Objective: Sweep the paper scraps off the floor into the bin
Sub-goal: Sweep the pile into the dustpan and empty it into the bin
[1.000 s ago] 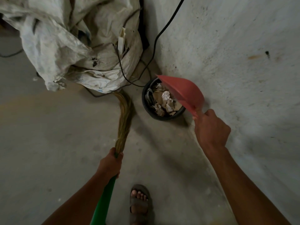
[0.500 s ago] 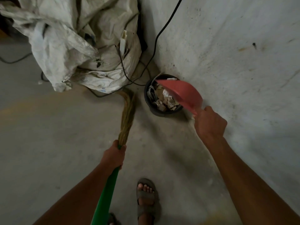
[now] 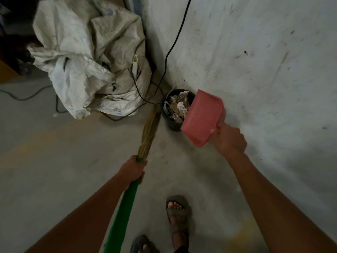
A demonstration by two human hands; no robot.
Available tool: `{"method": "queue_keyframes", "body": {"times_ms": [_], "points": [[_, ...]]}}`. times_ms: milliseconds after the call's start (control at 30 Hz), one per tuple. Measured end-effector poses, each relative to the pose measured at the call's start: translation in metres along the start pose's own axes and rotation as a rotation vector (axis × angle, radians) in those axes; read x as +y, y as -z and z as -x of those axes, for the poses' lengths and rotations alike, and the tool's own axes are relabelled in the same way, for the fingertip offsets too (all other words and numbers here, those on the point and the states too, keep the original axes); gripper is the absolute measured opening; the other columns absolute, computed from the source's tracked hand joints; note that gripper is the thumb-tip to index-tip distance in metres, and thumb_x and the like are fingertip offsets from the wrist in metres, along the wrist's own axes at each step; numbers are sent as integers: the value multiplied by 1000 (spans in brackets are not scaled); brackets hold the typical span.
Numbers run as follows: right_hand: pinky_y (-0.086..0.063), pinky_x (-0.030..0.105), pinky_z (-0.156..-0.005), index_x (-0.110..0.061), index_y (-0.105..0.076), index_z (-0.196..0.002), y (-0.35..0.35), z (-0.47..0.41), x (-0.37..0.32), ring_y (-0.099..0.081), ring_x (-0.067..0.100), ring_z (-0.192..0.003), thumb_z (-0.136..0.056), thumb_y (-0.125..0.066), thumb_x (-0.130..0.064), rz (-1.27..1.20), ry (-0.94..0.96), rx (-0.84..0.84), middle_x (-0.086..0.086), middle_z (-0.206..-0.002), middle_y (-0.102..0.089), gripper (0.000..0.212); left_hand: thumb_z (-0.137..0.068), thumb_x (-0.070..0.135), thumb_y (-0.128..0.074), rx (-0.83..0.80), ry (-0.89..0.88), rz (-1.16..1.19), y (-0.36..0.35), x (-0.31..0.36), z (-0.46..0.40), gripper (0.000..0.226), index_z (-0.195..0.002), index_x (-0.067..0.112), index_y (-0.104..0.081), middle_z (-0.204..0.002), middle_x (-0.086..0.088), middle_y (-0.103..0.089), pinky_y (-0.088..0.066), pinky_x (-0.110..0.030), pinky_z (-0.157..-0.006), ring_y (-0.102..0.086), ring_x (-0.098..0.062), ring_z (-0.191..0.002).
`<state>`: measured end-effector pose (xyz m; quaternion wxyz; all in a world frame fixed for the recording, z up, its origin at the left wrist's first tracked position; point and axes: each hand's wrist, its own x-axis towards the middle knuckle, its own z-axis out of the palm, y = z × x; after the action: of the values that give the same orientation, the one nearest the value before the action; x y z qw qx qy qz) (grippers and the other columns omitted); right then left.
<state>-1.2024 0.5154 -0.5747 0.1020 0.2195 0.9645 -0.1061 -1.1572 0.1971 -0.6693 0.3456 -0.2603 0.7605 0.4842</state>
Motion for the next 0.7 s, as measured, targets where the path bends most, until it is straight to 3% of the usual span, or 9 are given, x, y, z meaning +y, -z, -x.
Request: {"method": "queue_keyframes", "body": {"times_ms": [100, 233, 433, 567, 700], "points": [[-55, 41, -89, -30, -66, -136, 10, 28, 13, -69, 37, -112, -104, -55, -53, -81, -38, -26, 10, -126, -72, 41, -108, 21, -57, -43, 24, 101, -3, 13, 20, 25, -127, 5, -50, -83, -17, -64, -54, -35, -54, -58, -22, -60], [-55, 37, -85, -27, -67, -132, 21, 59, 39, -70, 33, -105, -102, -57, -49, -111, -71, -83, 8, -121, -73, 39, -106, 13, -61, -128, 50, 147, -18, 23, 48, 31, -132, 4, -47, -92, -22, -64, -58, -37, -56, -61, -25, -66], [-46, 32, -74, -22, -71, -110, 22, 98, 103, -66, 30, -88, -97, -58, -42, -149, -128, -148, 7, -96, -67, 27, -105, 11, -62, -212, 42, 63, -69, 17, 76, 40, -138, 0, -43, -108, -28, -66, -60, -34, -55, -65, -27, -73], [-56, 37, -85, -35, -72, -127, 25, 139, 156, -71, 34, -107, -98, -61, -49, -156, -214, -83, 5, -120, -73, 34, -106, 8, -60, -290, 50, 47, -124, 13, 98, 36, -137, -1, -43, -123, -36, -63, -59, -34, -52, -65, -29, -75], [-54, 33, -75, -35, -74, -123, 39, 180, 212, -70, 28, -93, -98, -61, -49, -108, -276, -30, 1, -115, -74, 31, -107, 6, -56, -386, 32, 105, -182, 21, 137, 32, -136, 12, -45, -126, -34, -60, -59, -33, -54, -67, -35, -94]]}}
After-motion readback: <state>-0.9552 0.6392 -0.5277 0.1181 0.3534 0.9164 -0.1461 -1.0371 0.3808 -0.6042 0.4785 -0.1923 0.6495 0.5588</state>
